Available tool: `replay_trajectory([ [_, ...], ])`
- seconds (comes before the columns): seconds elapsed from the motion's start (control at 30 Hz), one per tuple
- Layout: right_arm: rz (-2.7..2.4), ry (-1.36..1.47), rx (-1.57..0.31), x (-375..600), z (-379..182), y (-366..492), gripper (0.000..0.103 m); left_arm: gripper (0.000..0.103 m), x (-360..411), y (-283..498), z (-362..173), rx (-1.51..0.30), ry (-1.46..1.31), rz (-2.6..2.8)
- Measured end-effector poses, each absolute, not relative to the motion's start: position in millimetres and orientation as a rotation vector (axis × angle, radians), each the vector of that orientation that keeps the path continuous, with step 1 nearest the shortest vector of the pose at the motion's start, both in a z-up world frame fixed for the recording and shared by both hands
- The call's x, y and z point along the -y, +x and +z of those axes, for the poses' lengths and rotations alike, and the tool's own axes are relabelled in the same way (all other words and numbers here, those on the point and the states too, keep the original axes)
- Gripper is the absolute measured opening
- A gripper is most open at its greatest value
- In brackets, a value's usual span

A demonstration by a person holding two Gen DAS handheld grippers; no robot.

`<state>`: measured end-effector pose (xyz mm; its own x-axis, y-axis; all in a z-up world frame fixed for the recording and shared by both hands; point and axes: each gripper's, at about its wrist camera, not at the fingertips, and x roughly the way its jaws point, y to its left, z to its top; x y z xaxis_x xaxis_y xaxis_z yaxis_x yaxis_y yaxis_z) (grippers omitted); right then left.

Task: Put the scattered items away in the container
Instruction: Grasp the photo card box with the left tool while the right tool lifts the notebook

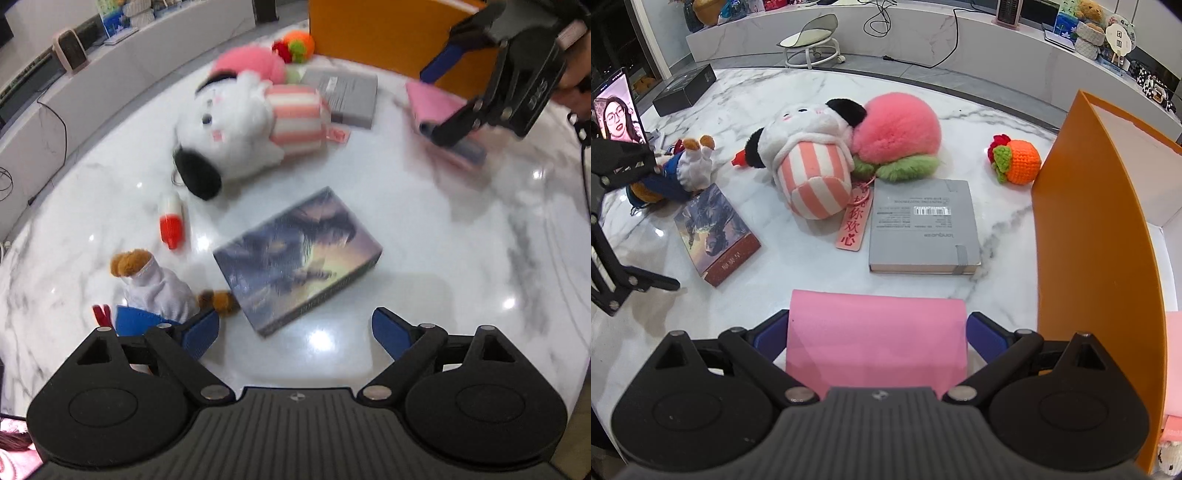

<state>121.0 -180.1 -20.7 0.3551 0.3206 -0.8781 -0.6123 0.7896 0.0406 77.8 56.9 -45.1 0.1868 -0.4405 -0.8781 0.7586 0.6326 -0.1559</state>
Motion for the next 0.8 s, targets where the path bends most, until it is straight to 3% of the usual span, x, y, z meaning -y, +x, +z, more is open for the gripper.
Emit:
replay_trajectory([
  [0.17, 0.602, -0.316, -1.042, 182, -20, 123, 0.100, 0.102, -60, 73, -43, -1.114, 0.294, -0.929],
  [0.33, 0.592, -0.316, -1.040, 185, -20, 124, 0.100, 0.102, -48, 62, -33, -1.003, 0.401, -0.842],
  [0.77, 0.601, -0.319, -1.042, 185, -19, 124, 0.100, 0.102, -26, 77, -66, -0.971, 0.508, -0.686],
  [0.8, 0.601, -0.319, -1.042, 185, -18, 123, 0.100, 0.095, -25, 79, -65, -0.976, 0.488, -0.688],
])
